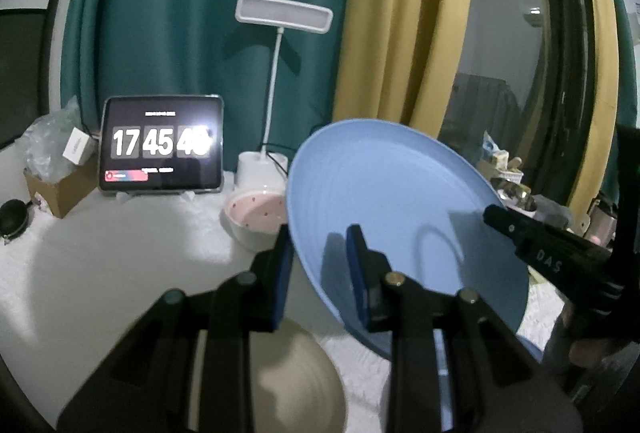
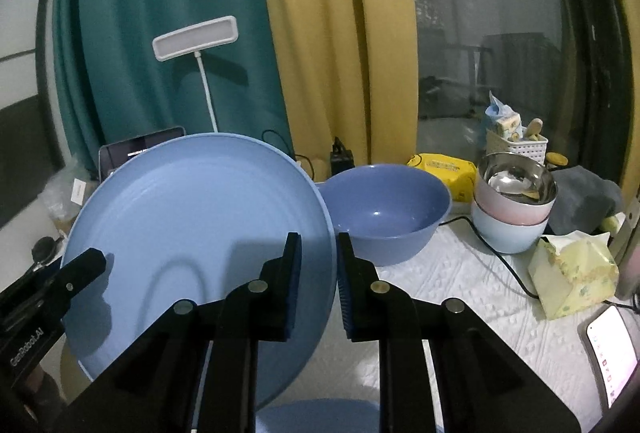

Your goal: Organize plates and bowls

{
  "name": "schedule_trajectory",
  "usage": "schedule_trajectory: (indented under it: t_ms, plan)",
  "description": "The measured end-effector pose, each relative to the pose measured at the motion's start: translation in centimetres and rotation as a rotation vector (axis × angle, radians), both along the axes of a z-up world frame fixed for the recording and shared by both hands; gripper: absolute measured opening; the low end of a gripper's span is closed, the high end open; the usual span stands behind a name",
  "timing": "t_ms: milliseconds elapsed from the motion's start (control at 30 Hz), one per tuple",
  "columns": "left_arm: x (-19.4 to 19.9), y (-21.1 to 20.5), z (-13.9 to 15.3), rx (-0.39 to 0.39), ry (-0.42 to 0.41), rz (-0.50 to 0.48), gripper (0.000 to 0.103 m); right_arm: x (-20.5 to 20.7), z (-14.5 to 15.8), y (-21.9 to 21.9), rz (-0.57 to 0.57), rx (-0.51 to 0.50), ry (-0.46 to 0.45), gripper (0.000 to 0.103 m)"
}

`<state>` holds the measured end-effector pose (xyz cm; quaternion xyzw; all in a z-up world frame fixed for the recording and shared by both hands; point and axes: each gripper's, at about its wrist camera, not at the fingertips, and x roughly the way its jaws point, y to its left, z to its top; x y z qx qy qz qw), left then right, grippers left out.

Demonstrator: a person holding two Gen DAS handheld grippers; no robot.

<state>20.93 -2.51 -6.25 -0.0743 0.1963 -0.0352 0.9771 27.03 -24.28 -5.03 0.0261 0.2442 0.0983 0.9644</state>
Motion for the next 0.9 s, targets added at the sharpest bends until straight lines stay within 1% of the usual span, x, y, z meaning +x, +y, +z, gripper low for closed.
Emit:
schedule_trajectory:
  t_ms: [100, 267, 667, 900]
  plan:
    - [-0.4, -0.2, 0.0, 0.005, 0.013, -0.013, 0.028, -0.9, 0.2, -0.5, -0.004, 0.013, 0.008, 0.015]
    - [-1.4, -1.3, -0.1, 0.009, 0.034, -0.045, 0.028, -3.0, 0.4, -1.5, -0.018, 0.006, 0.01, 0.015]
    - [-4.4, -4.5, -0.4, 0.056, 0.065, -0.119, 0.028, -7.7, 0.8, -4.8, -0.074, 0.016, 0.014, 0.015]
    - [-5.6, -6.5, -1.7, 0.077, 0.104, -0.167, 0.028, -9.9, -0.1, -6.8, -0.115, 0.014, 0.043, 0.015]
